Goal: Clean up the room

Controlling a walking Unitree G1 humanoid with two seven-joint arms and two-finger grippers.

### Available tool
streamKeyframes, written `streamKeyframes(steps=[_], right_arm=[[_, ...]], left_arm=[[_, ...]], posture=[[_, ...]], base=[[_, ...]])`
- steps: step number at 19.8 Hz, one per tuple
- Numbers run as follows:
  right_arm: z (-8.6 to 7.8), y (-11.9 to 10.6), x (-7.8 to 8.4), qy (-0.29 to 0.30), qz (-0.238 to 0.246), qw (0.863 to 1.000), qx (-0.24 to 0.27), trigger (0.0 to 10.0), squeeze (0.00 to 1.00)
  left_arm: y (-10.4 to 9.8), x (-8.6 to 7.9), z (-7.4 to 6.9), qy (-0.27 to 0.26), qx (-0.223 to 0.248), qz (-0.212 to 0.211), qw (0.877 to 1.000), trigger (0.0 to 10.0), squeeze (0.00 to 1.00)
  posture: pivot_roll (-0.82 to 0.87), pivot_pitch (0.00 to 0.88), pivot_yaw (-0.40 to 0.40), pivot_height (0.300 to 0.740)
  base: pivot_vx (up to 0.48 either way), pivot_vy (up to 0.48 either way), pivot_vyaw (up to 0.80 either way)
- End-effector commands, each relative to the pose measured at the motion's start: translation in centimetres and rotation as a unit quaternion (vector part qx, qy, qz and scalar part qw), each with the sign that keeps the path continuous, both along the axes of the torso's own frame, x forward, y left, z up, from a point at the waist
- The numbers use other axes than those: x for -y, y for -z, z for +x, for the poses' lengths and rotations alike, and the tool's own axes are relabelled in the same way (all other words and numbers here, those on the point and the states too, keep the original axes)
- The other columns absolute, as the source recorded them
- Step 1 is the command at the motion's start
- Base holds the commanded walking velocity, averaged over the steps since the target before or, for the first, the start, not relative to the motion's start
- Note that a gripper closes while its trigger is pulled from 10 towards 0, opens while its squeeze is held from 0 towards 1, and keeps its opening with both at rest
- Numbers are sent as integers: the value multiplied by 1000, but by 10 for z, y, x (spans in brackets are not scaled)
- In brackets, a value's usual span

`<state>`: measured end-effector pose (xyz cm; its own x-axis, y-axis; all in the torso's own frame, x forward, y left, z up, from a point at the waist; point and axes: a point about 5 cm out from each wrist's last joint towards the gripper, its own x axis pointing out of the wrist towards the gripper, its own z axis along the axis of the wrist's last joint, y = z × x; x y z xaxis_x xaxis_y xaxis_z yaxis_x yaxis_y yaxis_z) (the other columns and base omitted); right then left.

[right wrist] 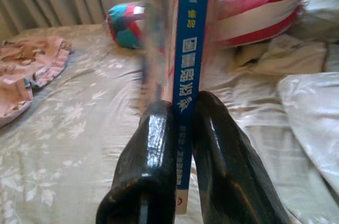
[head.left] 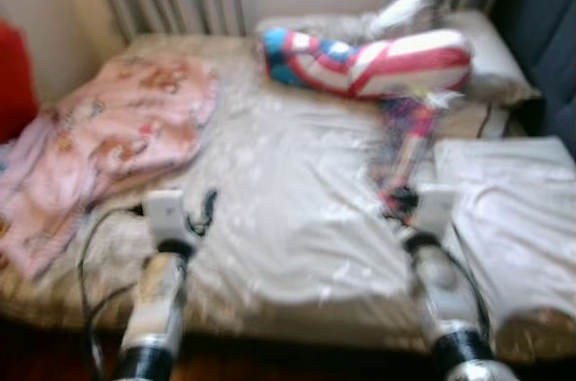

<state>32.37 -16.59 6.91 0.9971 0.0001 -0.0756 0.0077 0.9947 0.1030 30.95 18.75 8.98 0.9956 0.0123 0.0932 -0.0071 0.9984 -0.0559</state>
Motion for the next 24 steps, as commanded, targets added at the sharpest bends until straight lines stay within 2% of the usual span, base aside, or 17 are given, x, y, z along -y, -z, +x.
streamKeyframes(steps=[1,11,13,15,17,18,21,24], right_arm=[[4,-11,10,11,-8,1000,25,10000,0],[4,-9,6,7,1,1000,23,10000,0],[4,-7,3,15,65,998,17,10000,0],[4,-4,9,52,166,985,8,10000,0],[4,5,16,90,301,949,-12,10000,0],[3,12,16,96,364,926,-31,10000,0],[4,14,13,83,360,929,-35,10000,0],[6,13,8,69,375,924,-36,10000,0]], left_arm=[[-2,10,2,15,3,-3,1000,10000,0],[-2,9,1,16,2,-4,1000,10000,0],[-2,9,0,17,2,-4,1000,10000,0],[-2,9,0,17,2,-4,1000,10000,0],[-3,9,1,16,2,-3,1000,10000,0],[-3,8,0,16,1,-3,1000,10000,0],[-3,7,1,17,0,-1,1000,10000,0],[-4,10,2,28,1,12,1000,10000,0]], posture=[[-15,0,14,740],[-15,6,14,740],[-16,6,14,740],[-14,12,15,740],[-13,26,18,740],[-14,30,21,740],[-19,43,31,740],[-18,52,35,740]], base=[[0,0,0],[0,0,0],[0,0,0],[0,0,0],[0,0,0],[0,0,0],[0,0,0],[0,0,0]])
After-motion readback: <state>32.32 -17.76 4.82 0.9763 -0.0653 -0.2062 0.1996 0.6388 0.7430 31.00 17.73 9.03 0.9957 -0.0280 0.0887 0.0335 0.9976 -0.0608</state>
